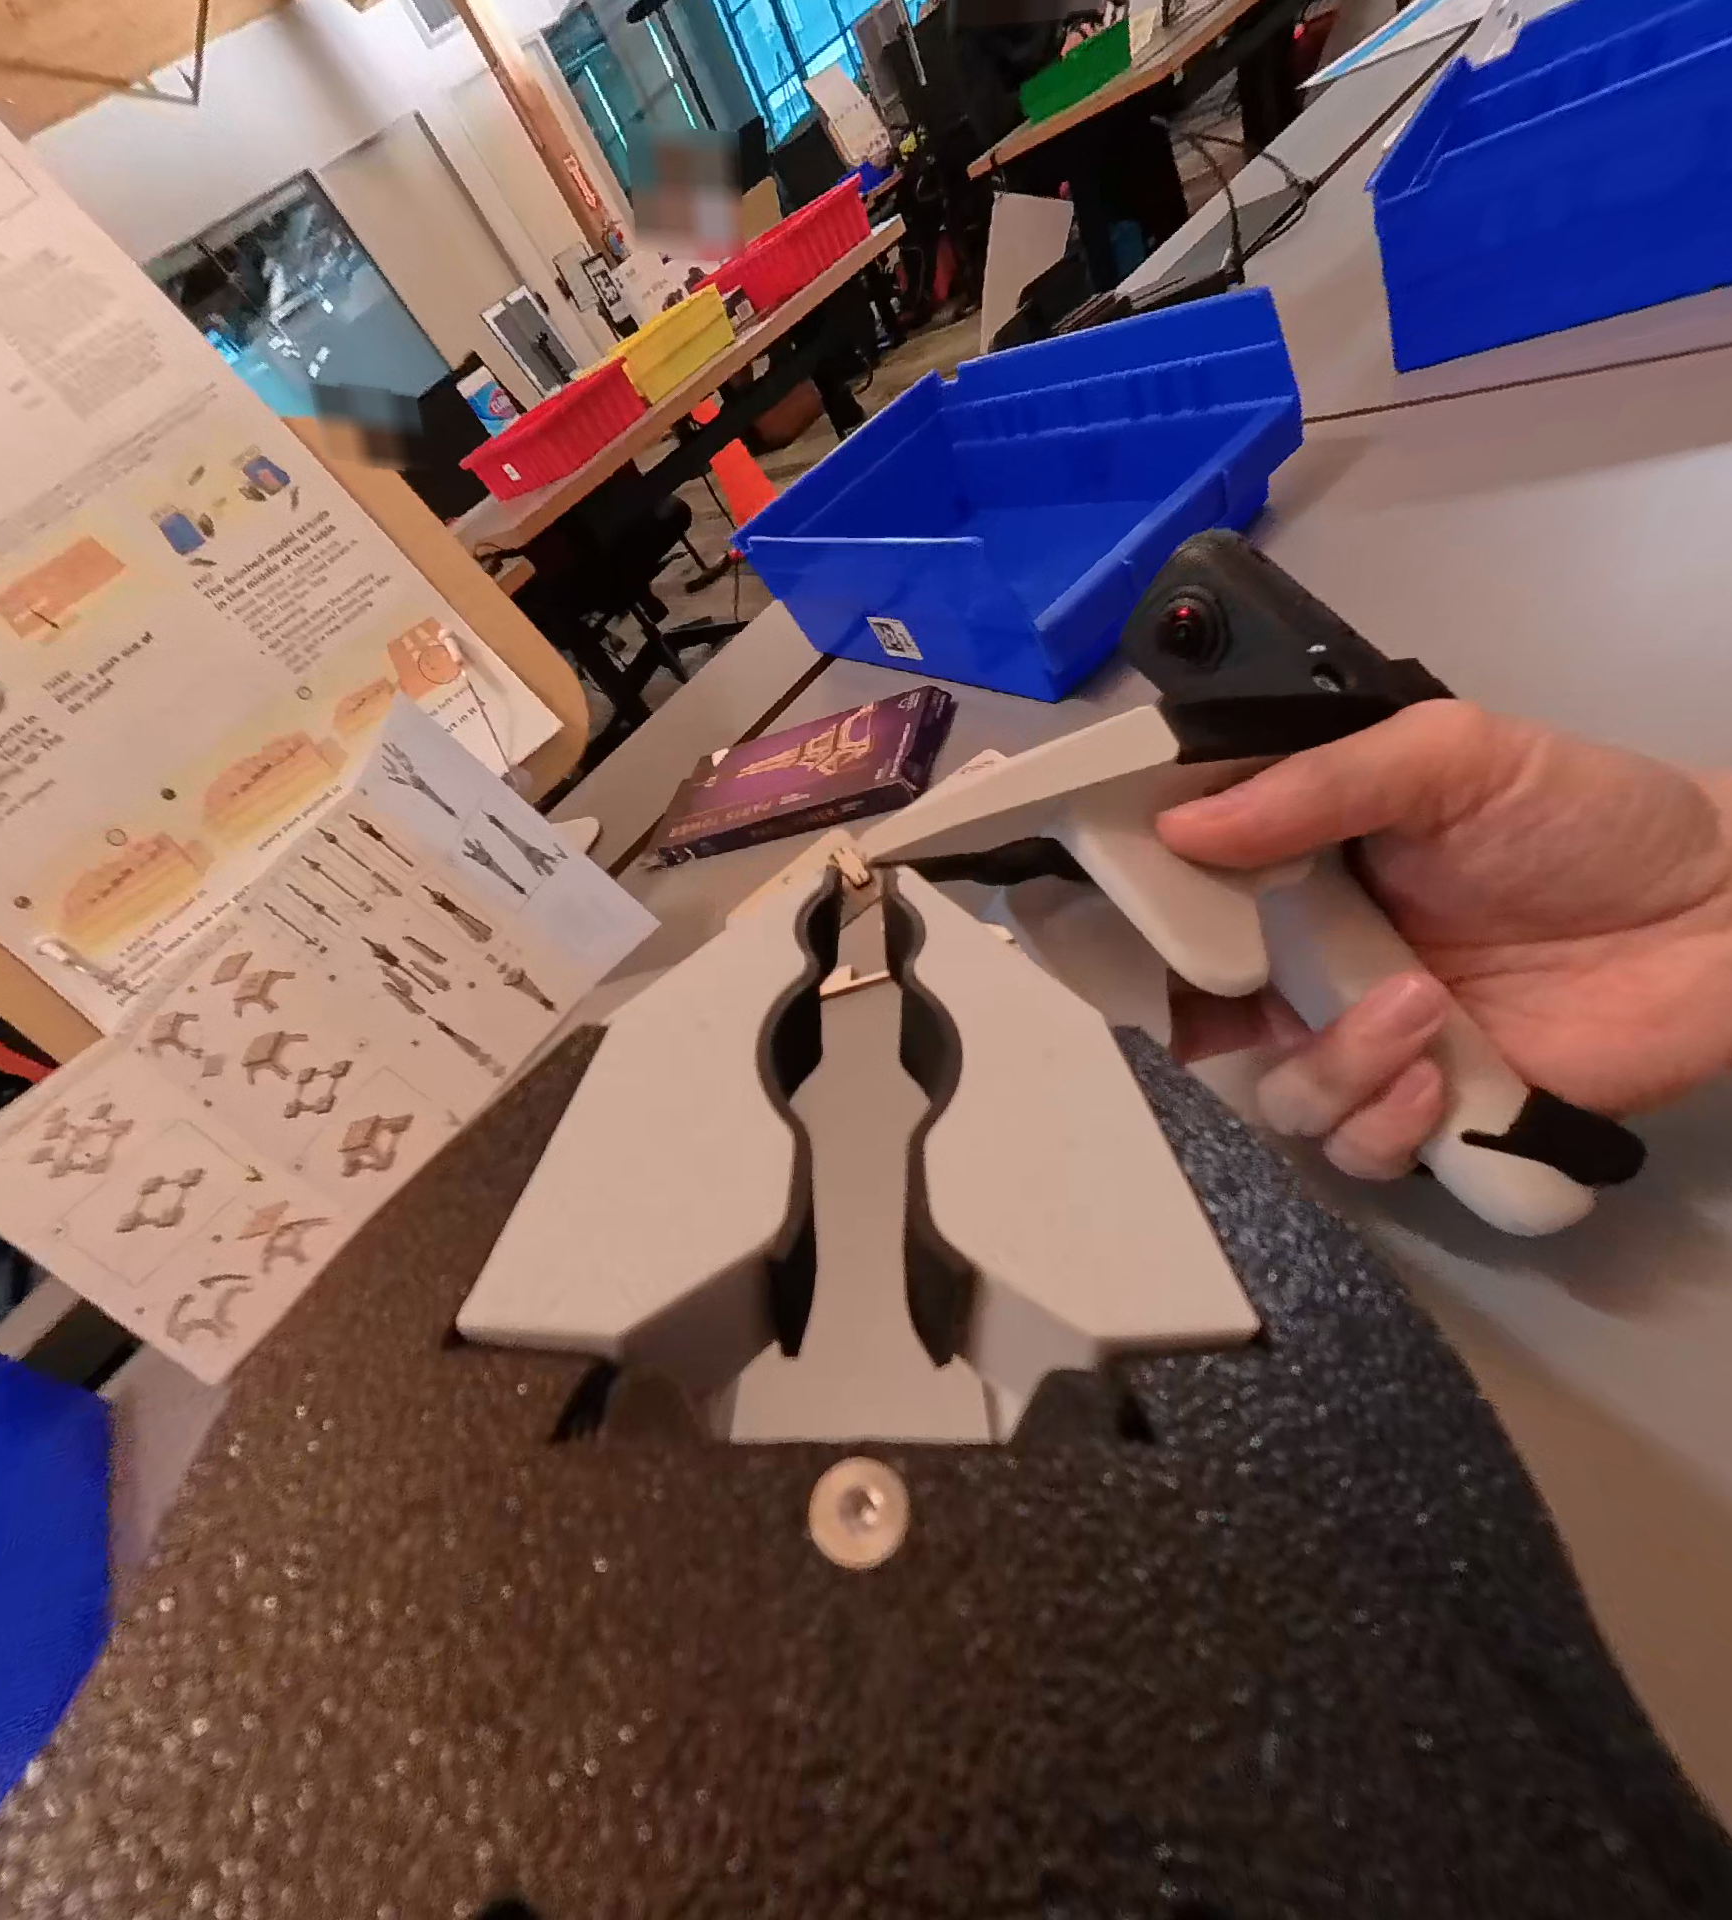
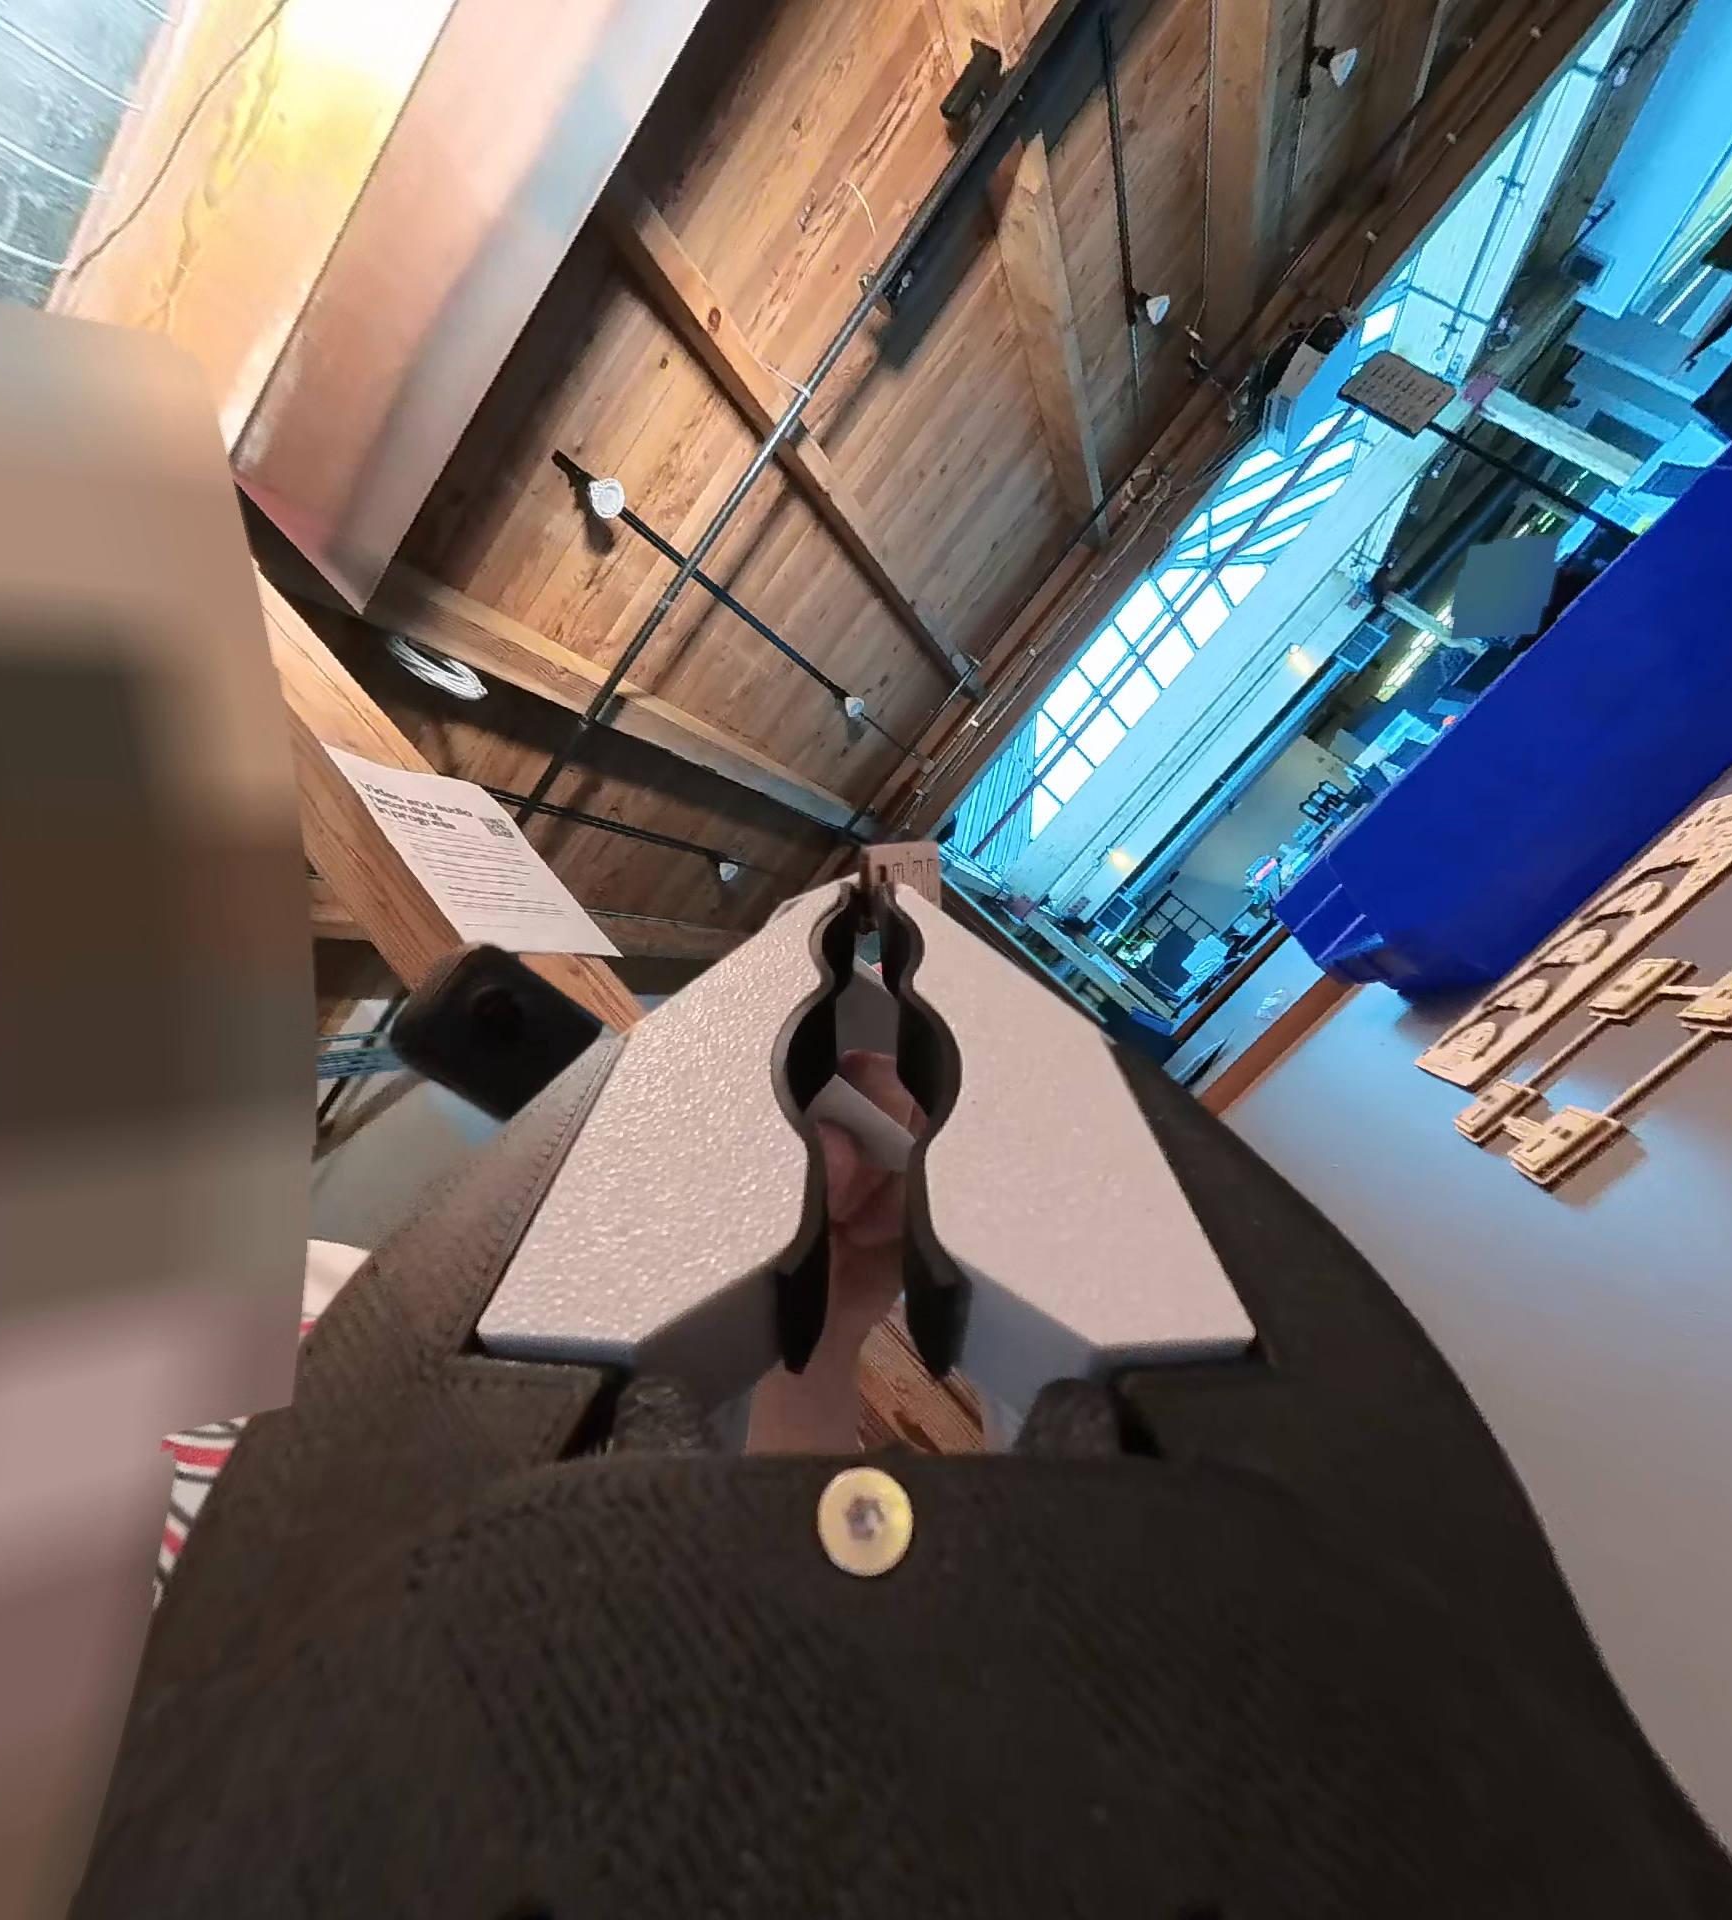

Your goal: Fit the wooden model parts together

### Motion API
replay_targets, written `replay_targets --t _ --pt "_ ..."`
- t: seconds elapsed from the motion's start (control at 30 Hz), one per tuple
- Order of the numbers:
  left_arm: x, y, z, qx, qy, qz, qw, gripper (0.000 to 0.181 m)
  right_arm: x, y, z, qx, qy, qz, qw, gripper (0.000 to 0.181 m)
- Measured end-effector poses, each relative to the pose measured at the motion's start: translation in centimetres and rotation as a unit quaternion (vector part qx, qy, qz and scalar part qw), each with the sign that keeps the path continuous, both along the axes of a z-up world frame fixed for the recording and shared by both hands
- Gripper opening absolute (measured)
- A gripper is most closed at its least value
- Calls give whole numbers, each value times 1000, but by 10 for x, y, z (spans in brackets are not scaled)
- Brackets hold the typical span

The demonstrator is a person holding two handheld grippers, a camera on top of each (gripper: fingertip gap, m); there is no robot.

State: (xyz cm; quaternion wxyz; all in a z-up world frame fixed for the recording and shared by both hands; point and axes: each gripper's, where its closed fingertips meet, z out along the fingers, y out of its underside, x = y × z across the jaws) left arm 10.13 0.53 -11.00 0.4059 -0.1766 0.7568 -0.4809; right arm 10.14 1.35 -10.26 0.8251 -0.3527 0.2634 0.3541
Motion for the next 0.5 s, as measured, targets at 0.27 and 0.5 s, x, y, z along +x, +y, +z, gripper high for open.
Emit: replay_targets --t 0.27,0.5 --pt "-3 0 -9 -106 104 -45 988 0 -5 -1 0 -27 -47 -7 999 2" --pt "-5 4 -13 -134 129 -55 981 0 -6 3 -6 -30 -41 8 999 0"
